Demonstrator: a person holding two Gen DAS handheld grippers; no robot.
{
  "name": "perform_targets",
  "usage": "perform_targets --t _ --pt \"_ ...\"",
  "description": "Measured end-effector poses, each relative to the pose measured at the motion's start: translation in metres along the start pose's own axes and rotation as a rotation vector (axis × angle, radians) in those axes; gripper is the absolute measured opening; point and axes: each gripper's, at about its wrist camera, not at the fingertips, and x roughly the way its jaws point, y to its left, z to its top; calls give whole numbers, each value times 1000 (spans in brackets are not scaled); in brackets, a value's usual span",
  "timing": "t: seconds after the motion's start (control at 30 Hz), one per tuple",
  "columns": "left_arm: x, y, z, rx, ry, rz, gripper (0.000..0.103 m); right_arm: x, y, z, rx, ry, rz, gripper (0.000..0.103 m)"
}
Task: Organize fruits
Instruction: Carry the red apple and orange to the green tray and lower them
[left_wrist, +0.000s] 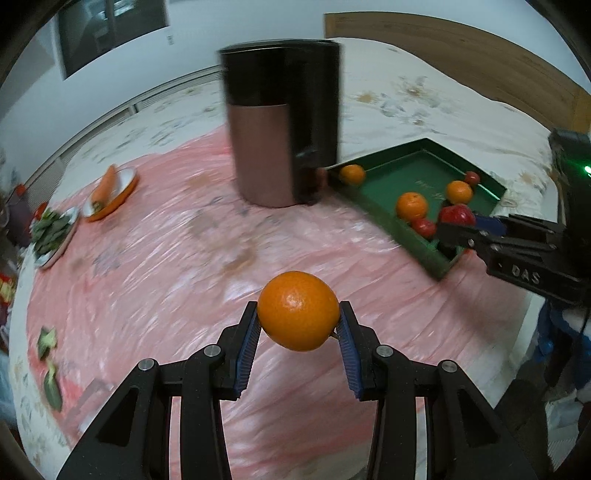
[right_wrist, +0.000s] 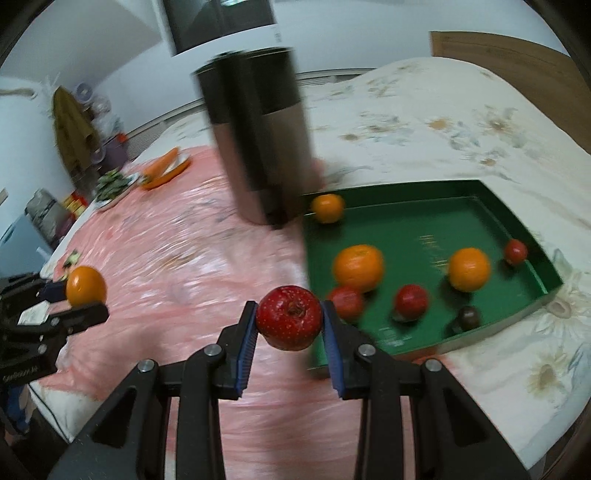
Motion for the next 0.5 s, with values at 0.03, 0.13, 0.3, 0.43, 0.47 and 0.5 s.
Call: perform_targets --t 0.03,0.13,0.3,0.43,0.47,0.5 --pt "3 -6 5 10 -1 -10 36 0 -10 2 13 -5 -14 33" --pt "14 -25 22 40 -5 -45 36 3 -40 12 47 -22 -61 33" --pt "33 -52 57 72 -21 -106 36 7 -80 23 99 -55 -110 33" --pt "54 -74 90 103 -37 -137 36 12 -105 31 119 -73 -153 33" --pt "61 -79 99 109 -38 -141 36 13 -111 32 122 -76 -166 33" --pt "68 -84 106 113 -38 -145 36 14 -116 32 124 -77 -177 33"
